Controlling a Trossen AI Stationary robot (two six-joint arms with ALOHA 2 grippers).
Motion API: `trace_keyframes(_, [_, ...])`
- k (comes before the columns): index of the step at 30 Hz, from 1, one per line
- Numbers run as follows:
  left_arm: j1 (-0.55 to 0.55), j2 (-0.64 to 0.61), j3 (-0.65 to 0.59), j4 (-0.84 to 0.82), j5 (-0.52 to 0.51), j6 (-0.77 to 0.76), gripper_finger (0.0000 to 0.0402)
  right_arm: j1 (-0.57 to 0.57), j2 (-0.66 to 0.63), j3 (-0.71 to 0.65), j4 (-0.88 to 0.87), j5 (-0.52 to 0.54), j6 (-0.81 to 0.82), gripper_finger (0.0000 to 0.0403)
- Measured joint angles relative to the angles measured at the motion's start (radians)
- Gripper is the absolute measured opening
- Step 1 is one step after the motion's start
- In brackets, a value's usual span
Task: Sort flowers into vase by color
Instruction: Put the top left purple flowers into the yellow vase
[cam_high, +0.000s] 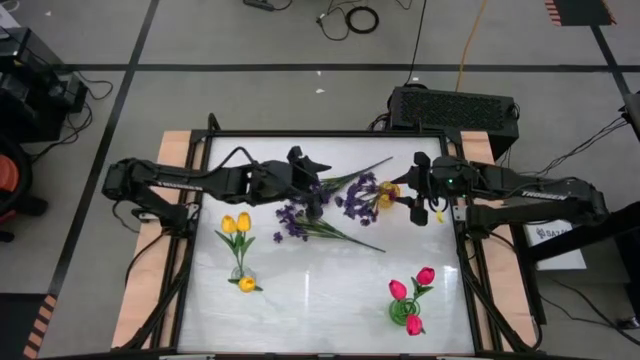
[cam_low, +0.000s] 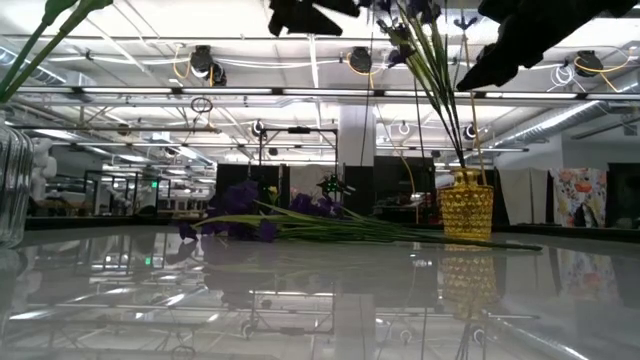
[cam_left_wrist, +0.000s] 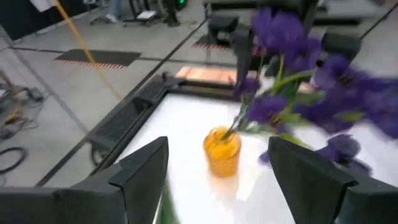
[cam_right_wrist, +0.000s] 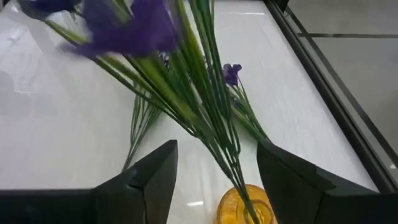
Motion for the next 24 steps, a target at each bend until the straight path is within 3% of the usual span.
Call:
trace_keyframes(9, [-0.001,0.046,0.018,0.091,0.132,-0.004,0.0249,0.0,-0.071,0.0,-0.024,0.0,0.039,0.0212])
trace_keyframes(17, [-0.001,0.051,0.019,0.136,0.14,0.0,0.0214,0.001,-0.144,0.0,0.005,-0.016,0.108,0.0212])
trace_keyframes(24, [-0.001,0.049,0.019,0.169,0.141,0.004,0.0209,0.035,-0.084,0.0,0.151,-0.083,0.136,0.0212])
